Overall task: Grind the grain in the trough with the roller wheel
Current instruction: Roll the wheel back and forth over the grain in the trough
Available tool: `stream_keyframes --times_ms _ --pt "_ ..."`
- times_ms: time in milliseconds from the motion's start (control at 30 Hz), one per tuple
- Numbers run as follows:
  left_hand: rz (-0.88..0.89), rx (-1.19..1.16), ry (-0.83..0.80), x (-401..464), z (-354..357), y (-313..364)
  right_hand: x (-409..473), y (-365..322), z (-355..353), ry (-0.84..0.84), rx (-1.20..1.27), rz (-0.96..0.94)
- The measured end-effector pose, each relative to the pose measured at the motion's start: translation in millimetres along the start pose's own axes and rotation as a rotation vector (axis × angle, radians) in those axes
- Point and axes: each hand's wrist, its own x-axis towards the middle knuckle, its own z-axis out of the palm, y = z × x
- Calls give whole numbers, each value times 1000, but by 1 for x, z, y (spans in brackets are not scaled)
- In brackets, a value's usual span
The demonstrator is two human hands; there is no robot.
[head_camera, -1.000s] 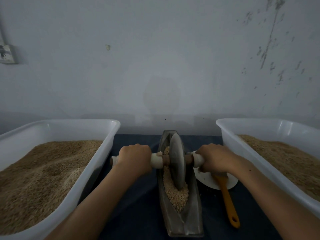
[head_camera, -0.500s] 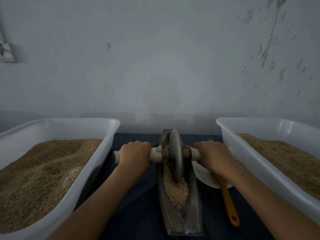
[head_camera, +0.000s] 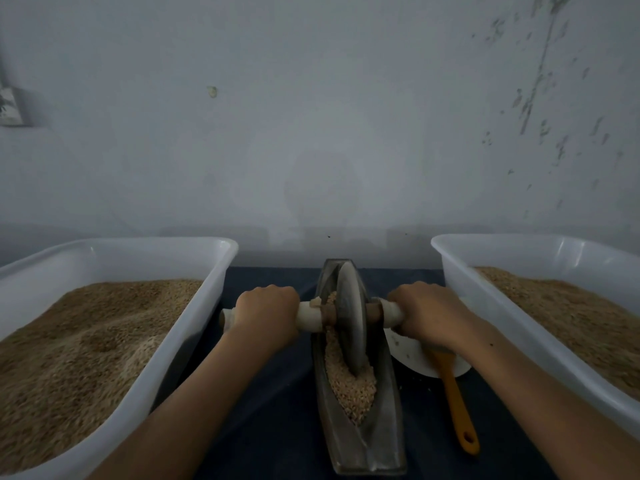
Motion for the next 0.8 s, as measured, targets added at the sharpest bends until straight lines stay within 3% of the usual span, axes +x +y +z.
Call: stream_keyframes --times_ms 100,233,333,500,567,800 --pt "-17 -28 75 0 2 2 1 -1 7 129 5 29" --pt "-22 -27 110 -1 3 3 1 -1 10 168 21 35" --pt "-9 -5 56 0 1 2 0 0 6 102 1 12" --pt "32 -1 -72 -1 -3 -2 -3 2 -9 -173 23 -6" --pt "36 0 -98 -1 -4 -3 -3 1 -10 -193 22 -6" --pt "19 -8 28 1 1 -1 0 0 4 38 17 18"
